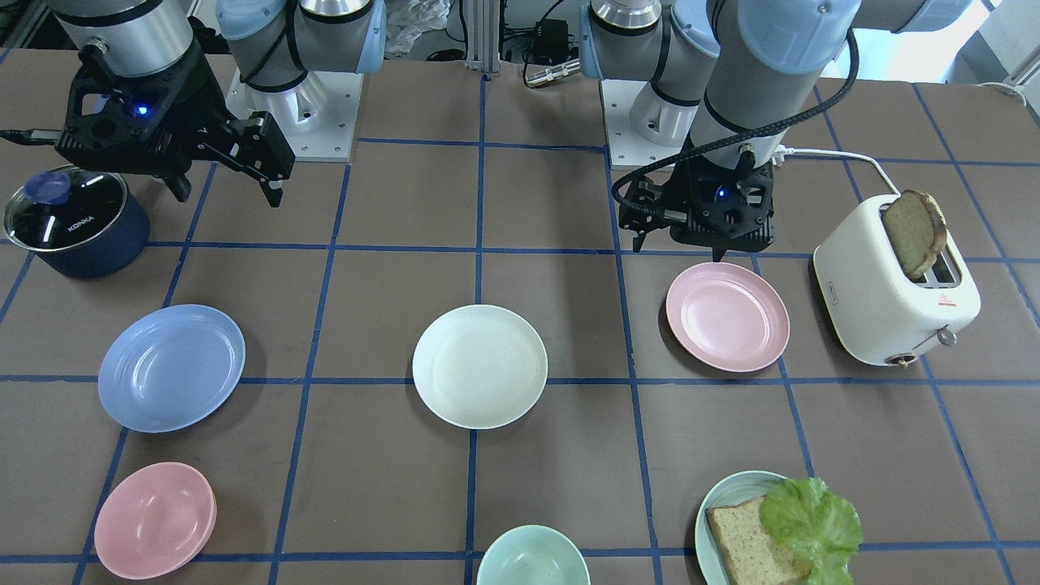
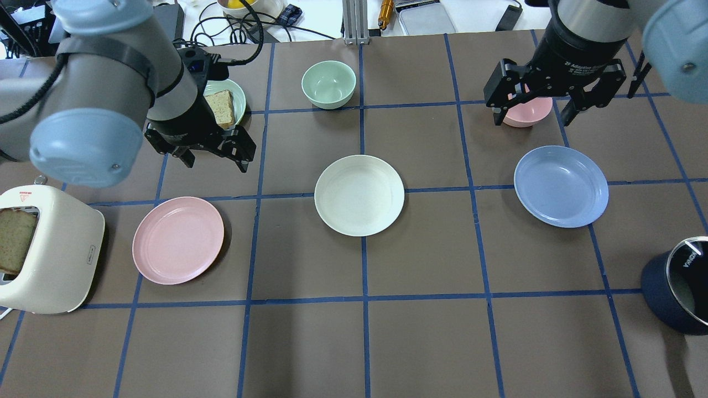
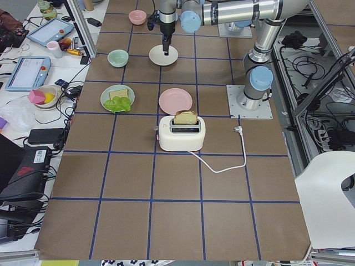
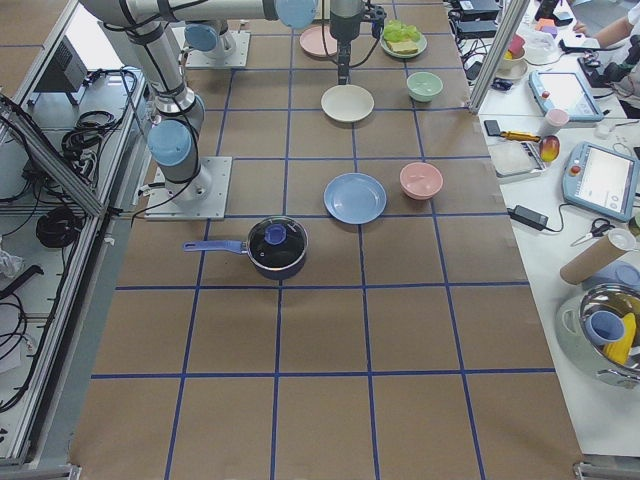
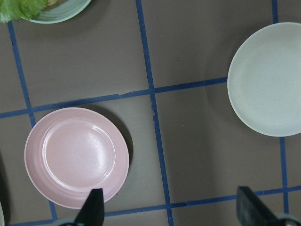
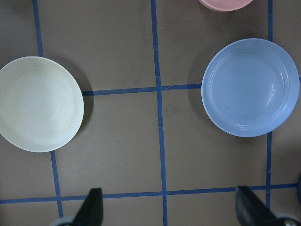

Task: Stack three plates with pink and blue
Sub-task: 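Move the left gripper over the pink plate nearest the toaster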

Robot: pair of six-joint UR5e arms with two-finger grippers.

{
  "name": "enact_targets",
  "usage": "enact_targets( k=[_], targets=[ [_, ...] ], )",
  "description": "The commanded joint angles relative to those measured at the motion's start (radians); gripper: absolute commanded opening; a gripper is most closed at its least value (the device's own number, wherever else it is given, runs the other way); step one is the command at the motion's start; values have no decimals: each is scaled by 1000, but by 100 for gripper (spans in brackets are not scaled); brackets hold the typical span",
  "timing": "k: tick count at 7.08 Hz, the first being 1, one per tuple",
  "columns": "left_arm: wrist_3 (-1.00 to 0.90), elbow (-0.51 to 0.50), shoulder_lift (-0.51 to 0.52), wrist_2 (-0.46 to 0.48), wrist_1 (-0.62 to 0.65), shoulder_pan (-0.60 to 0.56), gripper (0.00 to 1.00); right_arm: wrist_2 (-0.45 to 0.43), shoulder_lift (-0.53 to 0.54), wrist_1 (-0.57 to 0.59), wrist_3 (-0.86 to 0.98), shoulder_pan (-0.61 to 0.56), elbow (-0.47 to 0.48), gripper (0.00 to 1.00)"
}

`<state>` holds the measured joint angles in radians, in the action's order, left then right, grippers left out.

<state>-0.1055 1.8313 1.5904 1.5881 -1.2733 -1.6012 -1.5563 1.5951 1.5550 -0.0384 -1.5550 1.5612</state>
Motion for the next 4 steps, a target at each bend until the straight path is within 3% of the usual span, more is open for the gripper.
enact_targets(
  k=[1,2,3,4],
  targets=[
    [1,202,-24,12,192,9,87,-1,0,-7,3,1,5,100],
    [3,268,-8,47,289,12,82,2,0,-6,5,1,5,100],
    [0,326,-1,84,364,20,71,4,2,-6,5,0,7,100],
    [-11,371,-1,99,418,21,70,8,0,3,3,0,7,100]
  ],
)
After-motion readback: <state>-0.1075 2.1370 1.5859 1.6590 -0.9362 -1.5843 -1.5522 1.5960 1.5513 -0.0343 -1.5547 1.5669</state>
